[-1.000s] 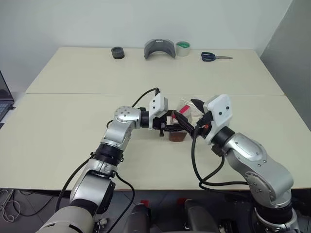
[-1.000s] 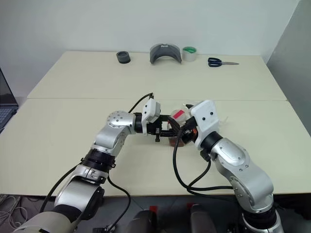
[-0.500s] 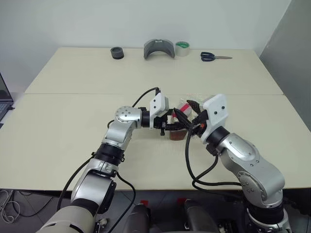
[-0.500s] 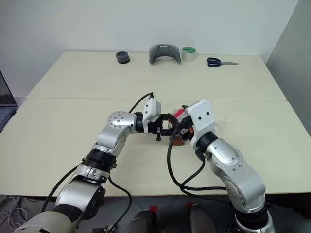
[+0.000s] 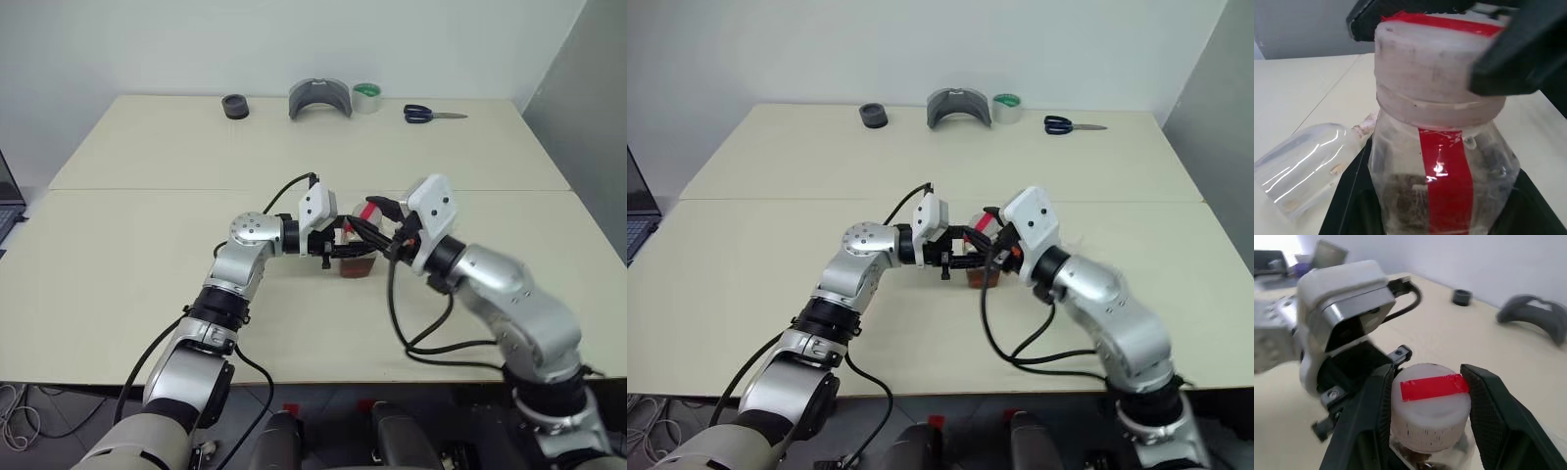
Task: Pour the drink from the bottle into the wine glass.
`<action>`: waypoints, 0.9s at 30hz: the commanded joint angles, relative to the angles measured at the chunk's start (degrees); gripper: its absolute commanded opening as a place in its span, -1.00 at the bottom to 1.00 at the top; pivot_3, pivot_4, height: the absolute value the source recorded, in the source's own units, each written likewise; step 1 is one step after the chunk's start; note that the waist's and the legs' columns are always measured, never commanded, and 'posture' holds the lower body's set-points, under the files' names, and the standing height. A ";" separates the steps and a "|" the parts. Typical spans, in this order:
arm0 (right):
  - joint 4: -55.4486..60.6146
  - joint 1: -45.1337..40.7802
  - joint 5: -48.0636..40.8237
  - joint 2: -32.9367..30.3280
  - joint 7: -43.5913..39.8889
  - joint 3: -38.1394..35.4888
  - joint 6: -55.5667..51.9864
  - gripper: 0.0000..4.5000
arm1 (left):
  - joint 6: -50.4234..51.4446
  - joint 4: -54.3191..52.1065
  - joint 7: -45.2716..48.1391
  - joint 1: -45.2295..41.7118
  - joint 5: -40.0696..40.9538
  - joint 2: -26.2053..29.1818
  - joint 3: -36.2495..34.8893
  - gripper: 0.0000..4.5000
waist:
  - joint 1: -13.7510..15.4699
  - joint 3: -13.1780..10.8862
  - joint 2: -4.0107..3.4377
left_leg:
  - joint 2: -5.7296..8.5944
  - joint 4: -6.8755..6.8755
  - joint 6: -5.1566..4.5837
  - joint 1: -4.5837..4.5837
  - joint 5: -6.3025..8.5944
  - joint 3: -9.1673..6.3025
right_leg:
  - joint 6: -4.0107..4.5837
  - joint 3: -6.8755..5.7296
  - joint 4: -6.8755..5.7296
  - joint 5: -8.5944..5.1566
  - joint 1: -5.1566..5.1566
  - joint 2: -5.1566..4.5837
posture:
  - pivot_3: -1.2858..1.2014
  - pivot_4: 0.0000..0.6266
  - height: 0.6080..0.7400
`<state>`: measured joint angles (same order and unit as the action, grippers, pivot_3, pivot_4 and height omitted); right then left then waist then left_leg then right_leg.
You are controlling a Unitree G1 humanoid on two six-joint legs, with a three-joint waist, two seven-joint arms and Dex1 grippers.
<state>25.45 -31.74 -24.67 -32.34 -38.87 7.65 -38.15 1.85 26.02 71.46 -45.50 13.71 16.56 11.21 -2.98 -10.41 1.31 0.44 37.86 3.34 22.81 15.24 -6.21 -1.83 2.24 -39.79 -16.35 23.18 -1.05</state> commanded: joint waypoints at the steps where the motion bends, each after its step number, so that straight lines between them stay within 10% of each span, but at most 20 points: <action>1: -7.24 -2.81 -2.88 -4.56 -13.97 -0.13 3.09 -0.18 | 0.09 -1.98 1.58 -2.28 1.14 0.18 -0.57 -0.20 | 0.00 0.00 -0.01 | 0.00 -0.02 0.00 0.00 0.00 0.00 | 0.00 0.00 0.00 0.00 0.00 0.00 | 0.03 -0.52 1.00; 9: -17.13 -8.43 -2.69 -4.05 -18.28 -1.17 5.04 -0.18 | 1.43 -2.73 2.90 -2.74 1.77 0.06 -0.96 -0.20 | -0.10 0.00 -0.01 | -0.02 0.01 0.00 0.00 0.00 -0.01 | 0.01 0.02 -0.05 0.00 0.01 -0.01 | 0.03 -0.52 1.00; 15: -10.86 -4.29 -4.05 -4.15 -14.00 -4.80 3.31 0.69 | 1.50 -3.05 2.30 -2.44 1.67 -0.16 -1.14 -0.20 | 0.13 -0.01 -0.01 | -0.01 0.02 0.00 0.02 0.00 -0.01 | 0.01 0.02 -0.05 0.00 0.03 -0.05 | 0.03 -0.52 1.00; 27: 10.02 6.54 -3.43 3.67 6.13 -6.95 -1.78 0.70 | 3.96 -3.77 2.89 -2.23 3.86 -0.30 -1.83 -0.20 | 0.00 0.00 -0.01 | -0.04 0.01 0.01 0.01 0.00 0.00 | 0.01 0.06 -0.10 0.00 0.07 -0.01 | 0.03 -0.52 1.00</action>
<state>32.45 -25.10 -28.54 -29.43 -35.87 0.66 -39.90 5.78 24.90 73.91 -46.44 15.69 16.47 10.86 -2.98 -10.41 1.30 0.41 37.87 3.35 22.83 15.24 -6.21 -1.82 2.30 -39.90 -16.35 23.25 -1.06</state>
